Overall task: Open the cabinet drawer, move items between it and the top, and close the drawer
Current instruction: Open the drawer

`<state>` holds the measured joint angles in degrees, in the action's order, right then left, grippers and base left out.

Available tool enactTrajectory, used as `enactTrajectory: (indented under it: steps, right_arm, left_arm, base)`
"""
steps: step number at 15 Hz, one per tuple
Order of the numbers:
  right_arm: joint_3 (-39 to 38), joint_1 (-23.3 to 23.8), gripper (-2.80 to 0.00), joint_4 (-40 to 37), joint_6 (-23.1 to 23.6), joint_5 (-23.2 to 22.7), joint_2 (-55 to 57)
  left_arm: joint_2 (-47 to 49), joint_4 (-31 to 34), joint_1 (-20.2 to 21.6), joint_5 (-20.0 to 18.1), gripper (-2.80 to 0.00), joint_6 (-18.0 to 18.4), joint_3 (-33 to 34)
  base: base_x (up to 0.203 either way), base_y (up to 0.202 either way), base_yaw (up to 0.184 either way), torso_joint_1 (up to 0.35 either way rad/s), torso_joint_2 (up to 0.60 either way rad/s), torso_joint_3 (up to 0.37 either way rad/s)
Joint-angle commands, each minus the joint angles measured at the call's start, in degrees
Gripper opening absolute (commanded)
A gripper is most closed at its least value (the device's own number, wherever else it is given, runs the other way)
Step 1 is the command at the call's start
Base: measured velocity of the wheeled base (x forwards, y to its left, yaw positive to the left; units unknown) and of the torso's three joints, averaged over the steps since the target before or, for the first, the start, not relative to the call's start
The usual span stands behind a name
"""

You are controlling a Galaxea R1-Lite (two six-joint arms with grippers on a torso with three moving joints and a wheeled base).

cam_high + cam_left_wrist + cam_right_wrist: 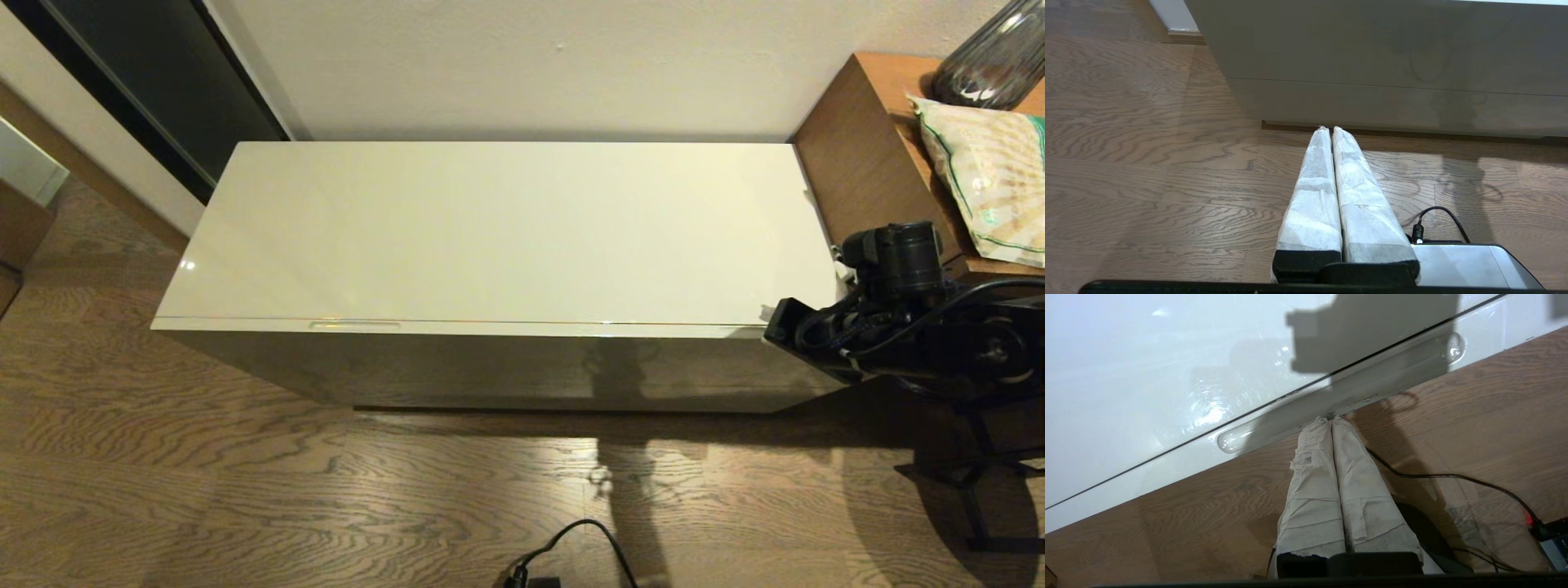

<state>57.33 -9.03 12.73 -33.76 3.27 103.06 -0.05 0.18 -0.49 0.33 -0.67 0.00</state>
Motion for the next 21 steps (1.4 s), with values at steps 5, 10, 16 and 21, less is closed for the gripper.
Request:
enactTrajectory:
  steps: [5,10,16,21]
  right_arm:
    - [2.2,-0.1,-2.80,-0.6,-0.1,0.0,-1.0]
    - [2.5,0.0,-2.80,-1.6,-0.2,0.0,-0.1]
    - [-0.5,0.0,-2.80,-3.6,-0.1,-0.3,3.8]
    - [-4.4,-0.1,-2.80,-8.3,-0.2,-3.1,3.7]
  left_arm:
    - [0.0,0.0,0.0,0.0,-2.80,0.0,0.0]
    - [0.0,0.0,0.0,0.0,-2.80,0.0,0.0]
    - [0.0,0.0,0.0,0.0,-2.80,0.0,0.0]
    - [0.0,0.0,0.0,0.0,-2.80,0.0,0.0]
  base:
    - [0.000,0.000,0.000,0.000,0.00,0.000]
    - [0.000,0.000,0.000,0.000,0.00,0.000]
    - [0.000,0.000,0.000,0.000,0.00,0.000]
    - [0.000,0.000,0.000,0.000,0.00,0.000]
